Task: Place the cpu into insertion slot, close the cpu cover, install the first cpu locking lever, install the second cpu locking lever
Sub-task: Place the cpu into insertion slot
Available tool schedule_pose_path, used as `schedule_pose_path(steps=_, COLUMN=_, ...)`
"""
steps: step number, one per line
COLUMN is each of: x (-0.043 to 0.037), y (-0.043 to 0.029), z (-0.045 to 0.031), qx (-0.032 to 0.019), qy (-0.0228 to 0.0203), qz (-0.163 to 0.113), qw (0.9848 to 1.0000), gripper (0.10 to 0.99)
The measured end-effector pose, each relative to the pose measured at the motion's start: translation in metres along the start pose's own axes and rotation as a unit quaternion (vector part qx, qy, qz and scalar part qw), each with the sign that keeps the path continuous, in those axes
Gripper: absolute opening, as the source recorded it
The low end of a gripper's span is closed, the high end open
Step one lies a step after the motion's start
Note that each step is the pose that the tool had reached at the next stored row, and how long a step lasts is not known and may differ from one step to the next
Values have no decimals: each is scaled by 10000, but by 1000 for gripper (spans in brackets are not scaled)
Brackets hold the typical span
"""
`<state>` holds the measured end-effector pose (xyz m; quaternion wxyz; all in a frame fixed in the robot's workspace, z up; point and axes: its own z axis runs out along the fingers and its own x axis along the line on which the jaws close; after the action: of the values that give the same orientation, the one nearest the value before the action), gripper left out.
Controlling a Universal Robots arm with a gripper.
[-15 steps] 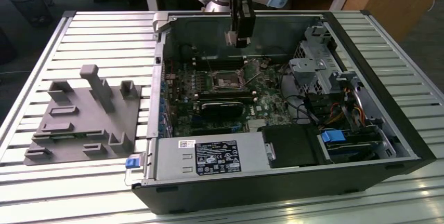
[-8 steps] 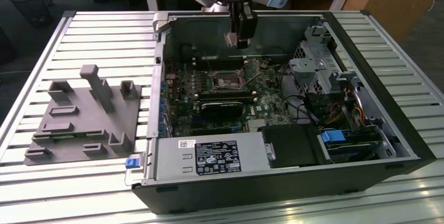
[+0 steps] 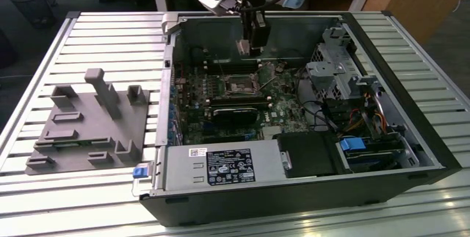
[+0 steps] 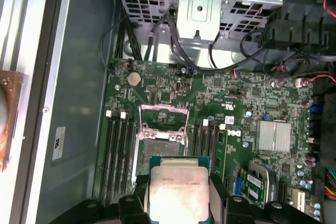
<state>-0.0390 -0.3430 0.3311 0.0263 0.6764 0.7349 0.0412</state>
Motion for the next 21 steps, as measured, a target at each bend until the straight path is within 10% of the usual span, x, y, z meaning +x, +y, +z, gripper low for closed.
schedule_pose_path(steps=21, x=58, y=-31, z=347, qx=-3, qy=-15, qz=175, qw=9998, gripper=541)
